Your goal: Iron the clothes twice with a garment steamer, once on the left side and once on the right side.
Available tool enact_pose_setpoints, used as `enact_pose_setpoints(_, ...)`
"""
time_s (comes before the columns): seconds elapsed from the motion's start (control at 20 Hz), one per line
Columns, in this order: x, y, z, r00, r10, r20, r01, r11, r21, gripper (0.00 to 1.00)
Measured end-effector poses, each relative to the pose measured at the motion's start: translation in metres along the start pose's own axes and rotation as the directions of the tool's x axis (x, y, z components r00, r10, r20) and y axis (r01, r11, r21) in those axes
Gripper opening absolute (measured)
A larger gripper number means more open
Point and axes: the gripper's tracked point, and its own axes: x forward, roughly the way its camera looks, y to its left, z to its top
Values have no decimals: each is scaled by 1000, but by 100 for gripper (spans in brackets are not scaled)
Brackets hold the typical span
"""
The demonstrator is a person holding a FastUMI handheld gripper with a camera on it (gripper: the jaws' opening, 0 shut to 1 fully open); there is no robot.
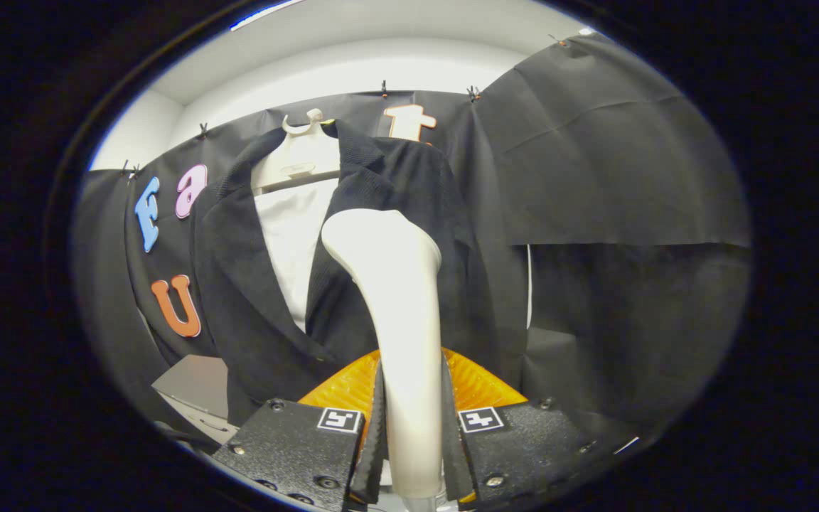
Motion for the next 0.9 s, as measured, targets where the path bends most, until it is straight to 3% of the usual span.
enact_pose_setpoints(0.5, 27, 9, -11, 999, -38, -28, 35, 996, -81, 37)
enact_pose_setpoints(0.9, 24, 5, -54, 994, -75, -73, 66, 991, -120, 37)
